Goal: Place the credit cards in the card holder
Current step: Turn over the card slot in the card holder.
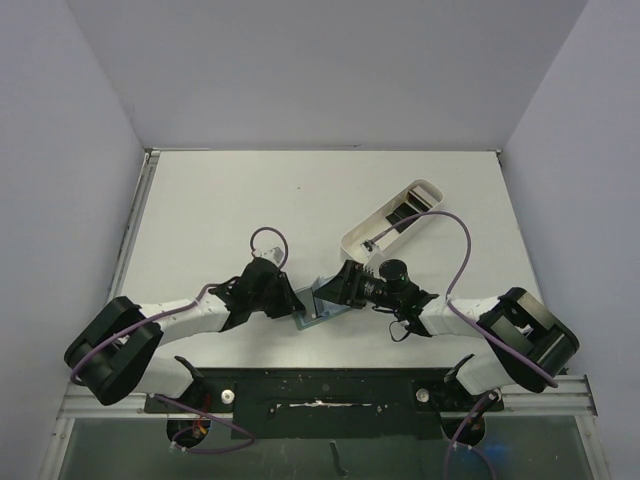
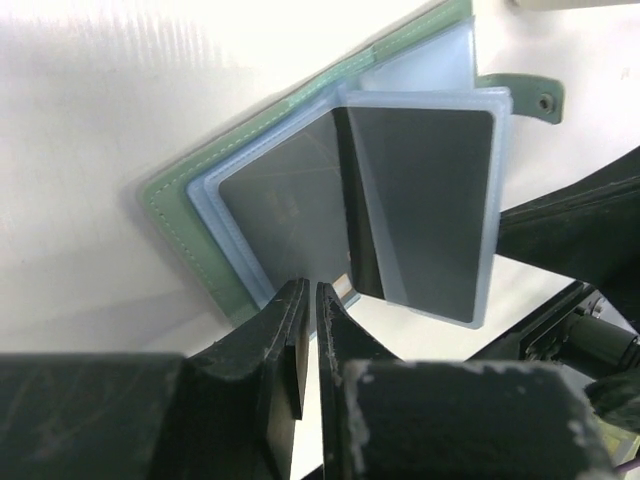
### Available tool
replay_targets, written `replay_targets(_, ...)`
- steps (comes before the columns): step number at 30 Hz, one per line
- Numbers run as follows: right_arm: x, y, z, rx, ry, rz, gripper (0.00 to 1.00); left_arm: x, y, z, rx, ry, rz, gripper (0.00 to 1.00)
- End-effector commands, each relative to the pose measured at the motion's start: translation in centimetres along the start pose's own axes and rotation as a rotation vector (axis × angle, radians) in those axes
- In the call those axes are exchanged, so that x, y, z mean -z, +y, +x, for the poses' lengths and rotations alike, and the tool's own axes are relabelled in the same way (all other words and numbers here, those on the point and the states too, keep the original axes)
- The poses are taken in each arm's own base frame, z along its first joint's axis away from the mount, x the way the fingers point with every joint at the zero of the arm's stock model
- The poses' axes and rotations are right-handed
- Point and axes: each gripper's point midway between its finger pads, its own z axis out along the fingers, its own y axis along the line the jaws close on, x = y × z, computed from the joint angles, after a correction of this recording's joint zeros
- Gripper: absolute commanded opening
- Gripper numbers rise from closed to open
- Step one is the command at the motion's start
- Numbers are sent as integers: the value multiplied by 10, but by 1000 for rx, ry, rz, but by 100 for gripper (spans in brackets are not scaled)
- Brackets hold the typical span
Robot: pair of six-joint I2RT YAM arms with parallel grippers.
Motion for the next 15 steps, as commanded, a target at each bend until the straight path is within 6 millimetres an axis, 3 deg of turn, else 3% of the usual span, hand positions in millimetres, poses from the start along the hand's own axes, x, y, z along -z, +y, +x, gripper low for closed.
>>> replay_targets(1,-5,21,-16,36,-43,-70,66,9,-33,-25,-37,-61,62,6)
replay_targets(8,-6,16,-14,31,-34,-58,66,10,-41,-32,-35,-68,59,6)
replay_targets(15,-5,13,-13,29,-36,-53,66,-11,-36,-23,-29,-16,55,4)
